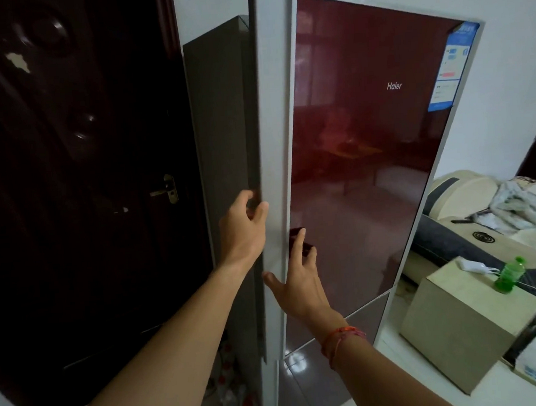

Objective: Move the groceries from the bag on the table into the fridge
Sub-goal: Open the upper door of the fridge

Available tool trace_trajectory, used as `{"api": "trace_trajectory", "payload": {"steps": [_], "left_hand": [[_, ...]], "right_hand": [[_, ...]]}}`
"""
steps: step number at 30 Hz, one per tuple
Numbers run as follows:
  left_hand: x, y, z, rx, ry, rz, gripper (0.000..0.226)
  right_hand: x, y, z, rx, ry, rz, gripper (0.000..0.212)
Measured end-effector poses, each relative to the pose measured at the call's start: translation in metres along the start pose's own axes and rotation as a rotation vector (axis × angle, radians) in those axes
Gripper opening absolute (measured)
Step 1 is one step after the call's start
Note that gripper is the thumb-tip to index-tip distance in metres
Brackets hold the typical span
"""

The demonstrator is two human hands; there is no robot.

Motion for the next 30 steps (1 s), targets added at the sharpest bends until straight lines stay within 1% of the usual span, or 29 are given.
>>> {"api": "trace_trajectory", "payload": {"steps": [3, 6, 9, 14, 20, 24, 27, 30], "left_hand": [[-0.021, -0.009, 0.000, -0.023, 0.006, -0.086, 0.029], [-0.046, -0.021, -0.004, -0.042, 0.032, -0.184, 0.028], [-0.075, -0.036, -0.011, -0.081, 0.059, -0.281, 0.028], [-0.119, -0.064, -0.030, -0.163, 0.097, -0.461, 0.022], [-0.157, -0.101, -0.056, -0.282, 0.181, -0.607, 0.023], [-0.178, -0.123, -0.074, -0.334, 0.281, -0.691, 0.025], [-0.195, -0.138, -0.087, -0.349, 0.347, -0.765, 0.024], [-0.212, -0.146, -0.100, -0.311, 0.372, -0.867, 0.019]], "right_hand": [[-0.019, -0.004, 0.010, -0.045, -0.058, 0.024, 0.112], [-0.042, -0.009, 0.025, -0.070, -0.122, 0.033, 0.113], [-0.068, -0.015, 0.043, -0.062, -0.183, 0.042, 0.114], [-0.108, -0.028, 0.082, -0.014, -0.267, 0.087, 0.115], [-0.142, -0.044, 0.129, -0.010, -0.358, 0.133, 0.102], [-0.165, -0.054, 0.161, -0.053, -0.414, 0.175, 0.092], [-0.186, -0.060, 0.189, -0.058, -0.488, 0.171, 0.087], [-0.203, -0.067, 0.214, -0.064, -0.534, 0.180, 0.076]]}}
Point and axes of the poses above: each hand's wrist, its own x-axis towards the middle knuckle, its own z-axis out of the back of the hand, y = z × x, the point moved 7 cm from there along x, towards the middle knuckle, and after that the axes turned 14 degrees about x, right-handed, at the moved point
